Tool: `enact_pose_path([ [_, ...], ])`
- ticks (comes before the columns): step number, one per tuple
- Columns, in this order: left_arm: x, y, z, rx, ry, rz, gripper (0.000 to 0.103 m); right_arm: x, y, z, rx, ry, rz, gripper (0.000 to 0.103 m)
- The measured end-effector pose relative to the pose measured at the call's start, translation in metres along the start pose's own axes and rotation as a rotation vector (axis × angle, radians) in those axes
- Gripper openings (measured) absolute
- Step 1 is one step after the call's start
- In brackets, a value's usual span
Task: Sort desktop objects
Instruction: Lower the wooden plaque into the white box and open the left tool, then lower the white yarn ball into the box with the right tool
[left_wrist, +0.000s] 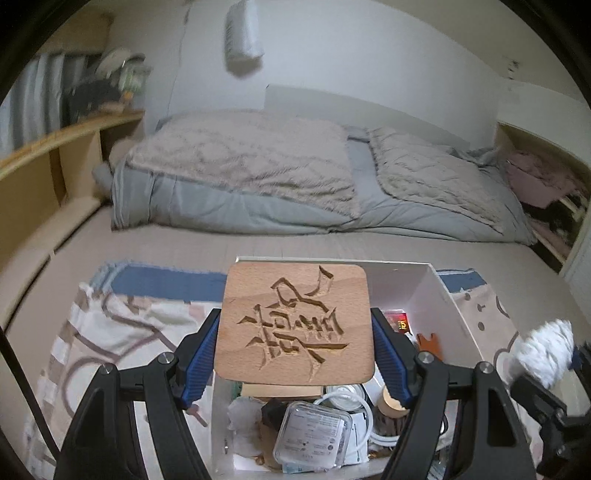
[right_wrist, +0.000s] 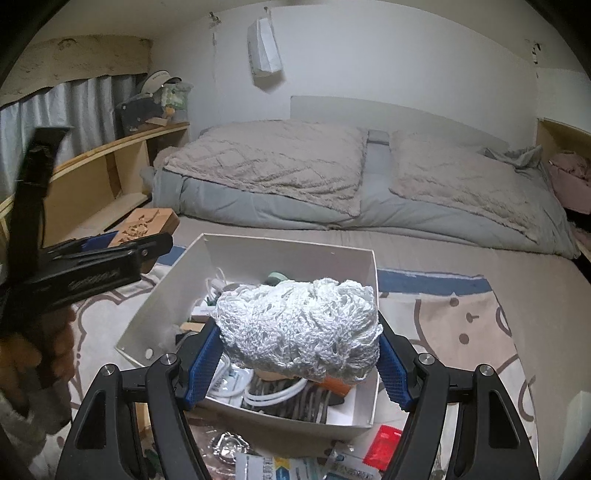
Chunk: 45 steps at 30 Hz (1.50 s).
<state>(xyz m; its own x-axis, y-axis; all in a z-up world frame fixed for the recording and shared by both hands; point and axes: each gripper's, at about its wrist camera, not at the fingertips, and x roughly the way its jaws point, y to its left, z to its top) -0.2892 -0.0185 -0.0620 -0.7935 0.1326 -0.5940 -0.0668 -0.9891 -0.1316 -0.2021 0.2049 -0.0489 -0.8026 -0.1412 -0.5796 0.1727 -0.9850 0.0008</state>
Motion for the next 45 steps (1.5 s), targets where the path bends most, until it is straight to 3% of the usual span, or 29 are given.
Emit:
enact_pose_path([
  [13,0.072,-0.004,-0.014,-0.013,0.125,-0.003,0.076,0.024,-0.008,-0.008,0.008,0.061,-0.001,0.075],
  [23,0.105,-0.002,-0.005,-0.017,0.195,0.018,0.076,0.037,-0.013,-0.01,0.025,0.083,-0.01,0.075],
  [29,0.114,0.003,0.006,-0.011,0.171,0.062,0.076,0.045,-0.012,-0.009,0.035,0.087,-0.008,0.075],
  [33,0.113,0.006,0.013,-0.003,0.14,0.061,0.089,0.047,-0.009,-0.009,0.035,0.086,-0.003,0.075],
  [45,0.079,0.005,0.009,0.087,0.105,0.052,0.09,0.052,-0.002,-0.007,0.04,0.091,0.005,0.075],
])
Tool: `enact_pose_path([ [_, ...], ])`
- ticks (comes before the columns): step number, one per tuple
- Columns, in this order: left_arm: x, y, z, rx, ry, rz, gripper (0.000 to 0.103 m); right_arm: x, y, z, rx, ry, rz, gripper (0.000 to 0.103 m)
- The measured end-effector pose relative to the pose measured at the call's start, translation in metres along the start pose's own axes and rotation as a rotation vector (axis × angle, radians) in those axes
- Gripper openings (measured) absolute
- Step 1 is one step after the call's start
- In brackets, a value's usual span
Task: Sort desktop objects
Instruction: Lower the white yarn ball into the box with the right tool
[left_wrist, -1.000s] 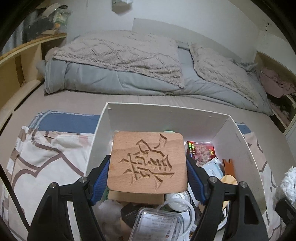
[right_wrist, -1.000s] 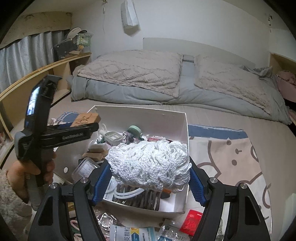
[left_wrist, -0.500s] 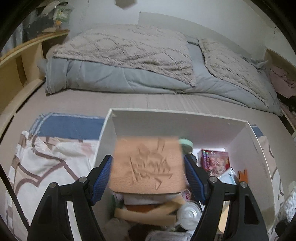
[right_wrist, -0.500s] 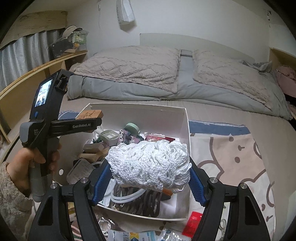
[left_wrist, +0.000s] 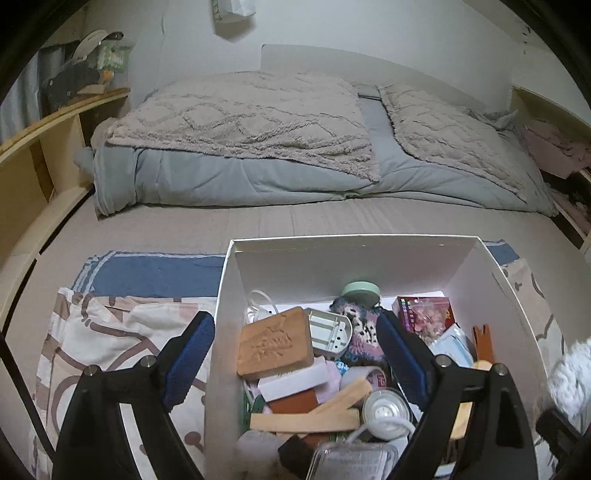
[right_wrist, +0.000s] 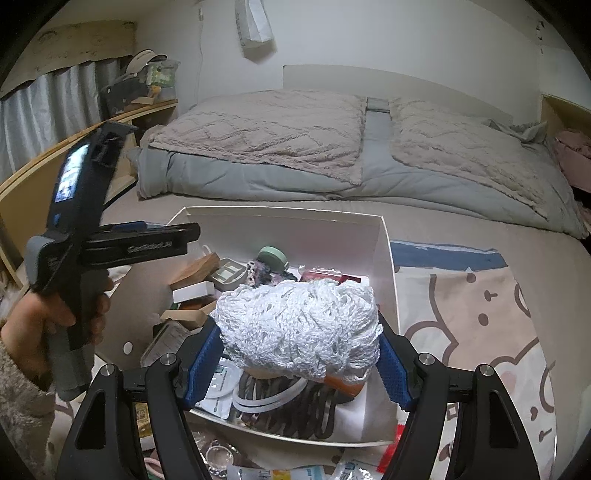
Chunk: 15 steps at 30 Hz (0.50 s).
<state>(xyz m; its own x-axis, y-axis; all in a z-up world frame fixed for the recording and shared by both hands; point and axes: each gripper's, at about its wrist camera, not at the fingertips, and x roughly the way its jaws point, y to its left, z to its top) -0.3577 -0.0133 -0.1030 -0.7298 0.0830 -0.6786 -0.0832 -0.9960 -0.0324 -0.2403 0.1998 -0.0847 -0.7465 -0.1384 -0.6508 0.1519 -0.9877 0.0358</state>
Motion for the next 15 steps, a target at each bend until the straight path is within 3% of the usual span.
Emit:
enact_pose_path([
  [15,-0.026,0.0,-0.025,0.046,-0.078,-0.028,0.099,0.013,0.012,0.014,-0.027,-0.029,-0.03,0.075],
])
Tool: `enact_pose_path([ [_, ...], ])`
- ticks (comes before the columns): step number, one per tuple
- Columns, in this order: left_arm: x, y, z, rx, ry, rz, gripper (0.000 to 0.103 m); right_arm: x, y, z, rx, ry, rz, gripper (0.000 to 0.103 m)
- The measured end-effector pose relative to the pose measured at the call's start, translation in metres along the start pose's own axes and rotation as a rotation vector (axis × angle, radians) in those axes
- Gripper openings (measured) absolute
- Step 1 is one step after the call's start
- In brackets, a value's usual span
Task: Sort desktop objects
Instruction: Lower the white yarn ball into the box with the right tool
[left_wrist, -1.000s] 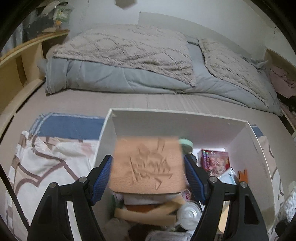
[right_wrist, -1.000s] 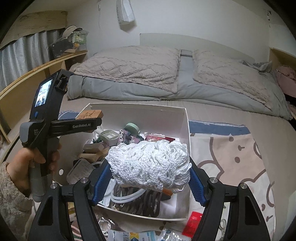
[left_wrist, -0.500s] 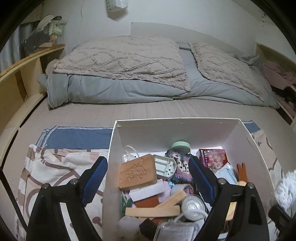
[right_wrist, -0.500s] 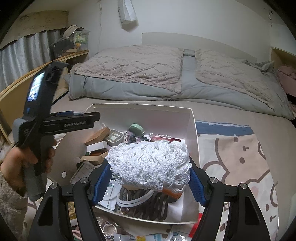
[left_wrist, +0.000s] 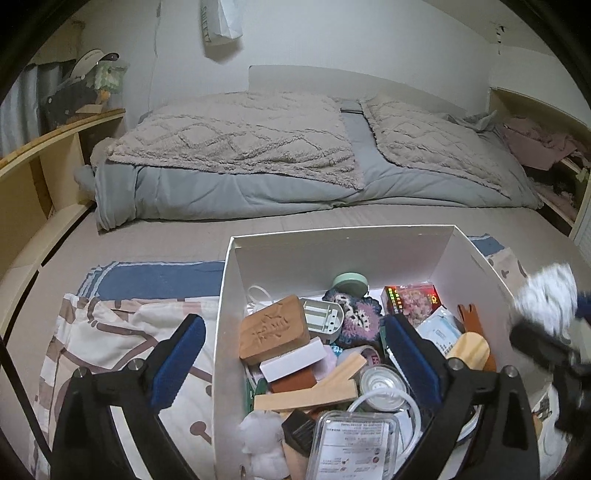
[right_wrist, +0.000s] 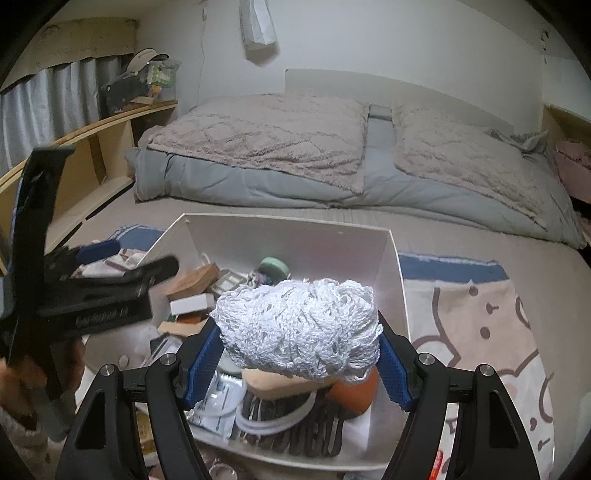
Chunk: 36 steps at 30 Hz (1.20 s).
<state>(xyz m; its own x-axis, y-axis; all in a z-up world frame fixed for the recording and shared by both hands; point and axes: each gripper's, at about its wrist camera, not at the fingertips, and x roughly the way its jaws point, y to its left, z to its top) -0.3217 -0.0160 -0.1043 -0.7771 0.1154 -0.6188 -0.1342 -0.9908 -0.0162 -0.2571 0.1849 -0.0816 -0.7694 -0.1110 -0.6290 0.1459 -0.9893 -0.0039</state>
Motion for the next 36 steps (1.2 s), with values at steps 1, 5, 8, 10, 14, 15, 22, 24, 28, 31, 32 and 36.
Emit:
enact_pose_path([
  [1,-0.002,0.002,-0.001,0.002,-0.004,0.001,0.099,0.001,0.0,0.002,-0.002,-0.006,-0.002,0.075],
  [5,-0.008,0.011,-0.003,-0.008,-0.019,0.007,0.102,0.01,0.001,0.011,-0.016,-0.018,-0.024,0.075],
  [8,-0.01,0.02,-0.001,-0.018,-0.027,0.005,0.102,0.021,0.002,0.02,-0.015,-0.013,0.005,0.075],
  [10,-0.012,0.024,0.0,-0.017,-0.038,0.006,0.102,0.029,0.004,0.027,-0.028,0.001,0.005,0.075],
  [14,-0.014,0.03,0.002,-0.026,-0.047,-0.006,0.102,0.045,0.01,0.041,-0.067,0.026,0.017,0.075],
  [15,-0.014,0.031,0.002,-0.027,-0.047,-0.01,0.102,0.051,0.013,0.046,-0.082,0.036,0.024,0.075],
  [22,-0.012,0.035,0.0,-0.025,-0.045,0.005,0.102,0.081,0.026,0.058,-0.103,0.097,0.07,0.075],
  [24,-0.011,0.037,0.0,-0.032,-0.043,0.001,0.102,0.092,0.026,0.06,-0.092,0.117,0.073,0.075],
  [28,-0.011,0.039,-0.002,-0.022,-0.044,0.002,0.102,0.112,0.022,0.06,-0.061,0.16,0.058,0.079],
  [31,-0.01,0.041,-0.002,-0.026,-0.043,0.004,0.102,0.123,0.02,0.06,-0.045,0.186,0.062,0.103],
  [32,-0.009,0.043,-0.002,-0.033,-0.044,0.004,0.102,0.123,0.019,0.06,-0.047,0.183,0.057,0.103],
  [36,-0.008,0.051,-0.002,-0.064,-0.03,-0.006,0.102,0.117,0.02,0.062,-0.049,0.16,0.067,0.103],
])
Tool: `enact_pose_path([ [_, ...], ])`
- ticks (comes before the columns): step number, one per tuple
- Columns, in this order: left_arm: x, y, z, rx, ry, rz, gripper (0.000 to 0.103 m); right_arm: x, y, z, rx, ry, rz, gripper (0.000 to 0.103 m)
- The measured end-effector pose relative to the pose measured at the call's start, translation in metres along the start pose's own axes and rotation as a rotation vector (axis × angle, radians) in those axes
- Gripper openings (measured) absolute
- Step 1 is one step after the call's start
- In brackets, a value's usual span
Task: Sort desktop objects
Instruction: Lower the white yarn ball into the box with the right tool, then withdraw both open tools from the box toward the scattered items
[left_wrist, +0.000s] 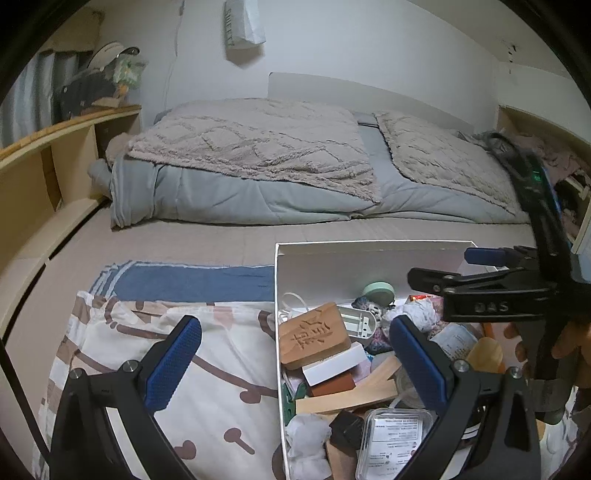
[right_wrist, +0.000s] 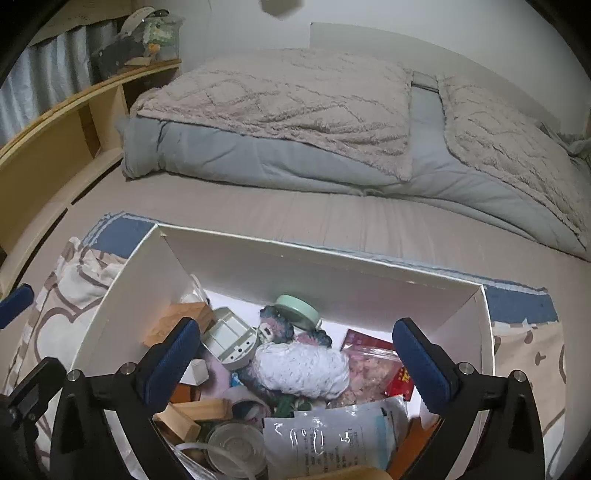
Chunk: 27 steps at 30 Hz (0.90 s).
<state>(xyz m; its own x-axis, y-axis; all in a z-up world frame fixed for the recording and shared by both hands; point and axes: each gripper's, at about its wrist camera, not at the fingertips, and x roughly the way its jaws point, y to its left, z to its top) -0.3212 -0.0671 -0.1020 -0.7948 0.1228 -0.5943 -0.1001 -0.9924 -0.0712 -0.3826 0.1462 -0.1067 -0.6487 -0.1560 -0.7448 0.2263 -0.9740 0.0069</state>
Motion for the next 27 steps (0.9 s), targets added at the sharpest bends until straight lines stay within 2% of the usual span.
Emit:
enact_pose_path([
  [12,-0.013,-0.009,0.005,0.005,-0.008,-0.003,0.102,-0.04,-0.007,-0.013,-0.012,-0.082,0.028,0.103],
  [27,-0.06,-0.031,0.004,0.027,-0.046,0.02,0.103,-0.113,-0.027,-0.046,0.02,-0.181,0.022,0.103],
])
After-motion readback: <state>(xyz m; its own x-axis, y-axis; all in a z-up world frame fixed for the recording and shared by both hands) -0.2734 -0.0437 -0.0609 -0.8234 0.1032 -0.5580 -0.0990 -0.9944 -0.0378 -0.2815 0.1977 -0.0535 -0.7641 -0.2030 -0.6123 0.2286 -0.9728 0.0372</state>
